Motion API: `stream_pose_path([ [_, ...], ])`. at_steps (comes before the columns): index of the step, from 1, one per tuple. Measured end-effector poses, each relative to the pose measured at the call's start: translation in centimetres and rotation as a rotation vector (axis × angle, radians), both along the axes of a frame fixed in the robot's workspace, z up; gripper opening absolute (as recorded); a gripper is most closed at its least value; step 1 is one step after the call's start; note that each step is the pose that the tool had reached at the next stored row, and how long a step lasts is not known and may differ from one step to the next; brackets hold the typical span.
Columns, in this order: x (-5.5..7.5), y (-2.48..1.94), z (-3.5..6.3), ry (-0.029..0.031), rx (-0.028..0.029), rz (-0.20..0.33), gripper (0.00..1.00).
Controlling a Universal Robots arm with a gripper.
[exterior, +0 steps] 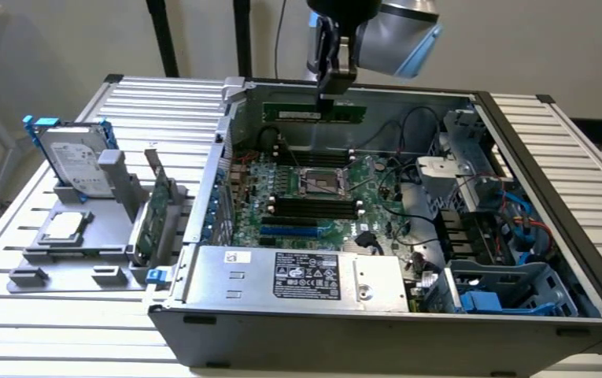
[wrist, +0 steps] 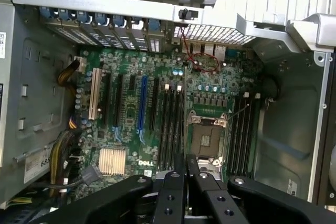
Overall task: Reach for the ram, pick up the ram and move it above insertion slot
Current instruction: 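Pick up the ram and move it above insertion slot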
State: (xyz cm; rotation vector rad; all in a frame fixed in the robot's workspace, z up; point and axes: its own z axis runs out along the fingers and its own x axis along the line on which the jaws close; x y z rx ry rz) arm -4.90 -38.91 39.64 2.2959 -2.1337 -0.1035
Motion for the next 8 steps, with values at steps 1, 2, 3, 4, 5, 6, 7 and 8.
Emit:
stream_pose_path([
  [1, 0.02, 0.02, 0.01, 0.0001, -0.0001, -0.005, 0.12],
  [2, 0.03, 0.04, 0.01, 0.0000, -0.0001, -0.010, 0.12],
  [3, 0.04, 0.05, 0.01, -0.0003, 0.0002, -0.015, 0.12],
  [4, 0.04, 0.07, 0.00, -0.0006, 0.0007, -0.021, 0.12],
  [5, 0.05, 0.10, 0.00, -0.0012, 0.0014, -0.025, 0.12],
  [6, 0.05, 0.12, 0.00, -0.0018, 0.0027, -0.028, 0.12],
  [7, 0.05, 0.15, -0.01, -0.0027, 0.0050, -0.031, 0.12],
  [8, 0.05, 0.18, 0.00, -0.0036, 0.0084, -0.032, 0.12],
])
